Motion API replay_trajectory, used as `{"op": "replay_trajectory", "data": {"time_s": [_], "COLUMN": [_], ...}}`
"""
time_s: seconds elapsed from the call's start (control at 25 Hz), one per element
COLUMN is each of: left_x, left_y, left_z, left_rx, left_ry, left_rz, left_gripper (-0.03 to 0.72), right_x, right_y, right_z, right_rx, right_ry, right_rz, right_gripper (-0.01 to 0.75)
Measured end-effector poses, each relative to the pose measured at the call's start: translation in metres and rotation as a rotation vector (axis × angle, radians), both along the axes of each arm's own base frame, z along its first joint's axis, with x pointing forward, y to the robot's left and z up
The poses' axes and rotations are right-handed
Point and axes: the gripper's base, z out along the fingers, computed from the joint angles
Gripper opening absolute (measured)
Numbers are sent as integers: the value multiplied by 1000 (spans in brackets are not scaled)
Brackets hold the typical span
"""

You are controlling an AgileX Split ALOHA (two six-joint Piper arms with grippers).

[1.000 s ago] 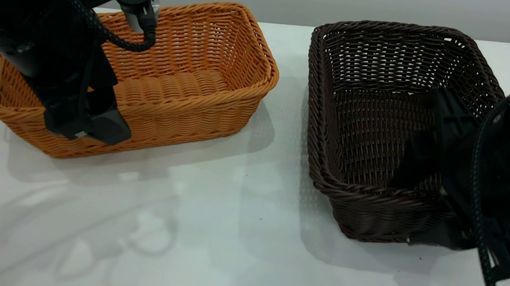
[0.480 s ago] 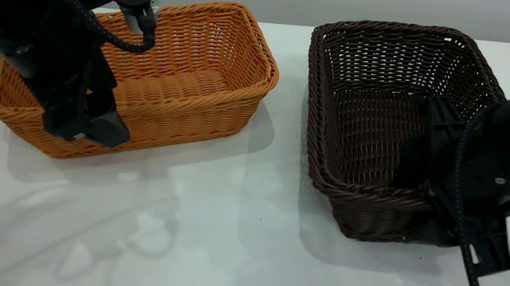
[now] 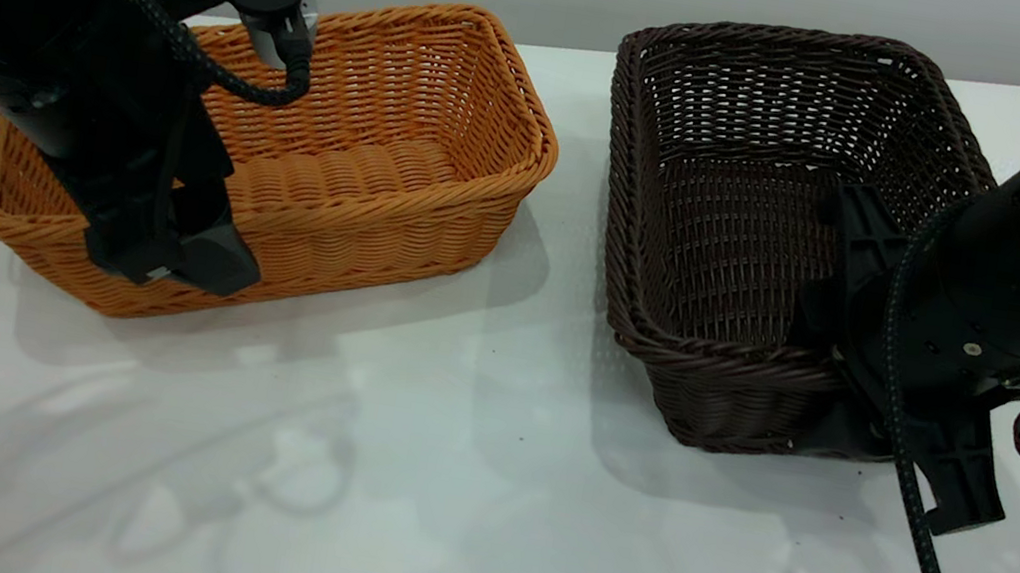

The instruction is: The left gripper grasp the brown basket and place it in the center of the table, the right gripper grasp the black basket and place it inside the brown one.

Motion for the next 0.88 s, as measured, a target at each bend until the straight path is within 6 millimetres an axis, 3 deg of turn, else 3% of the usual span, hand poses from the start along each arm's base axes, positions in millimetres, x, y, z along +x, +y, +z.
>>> {"op": "replay_trajectory", "data": {"time_s": [0.28,0.64,0.88], "left_x": [0,-1,-1], "left_y": [0,0,0], "left_z": [0,0,0], "left_rx": [1,1,1], "left_ry": [3,7,7], "left_rz": [-1,0,-1], "left_gripper": [563,563,563], "right_x": [0,8,7], "right_y": [0,-8,-7], "right_z": [1,25,41], "right_rx": [0,15,25], "right_ry": [-7,-98,-133], "right_rz": [-2,-39,56], "right_gripper": [285,281,260]}}
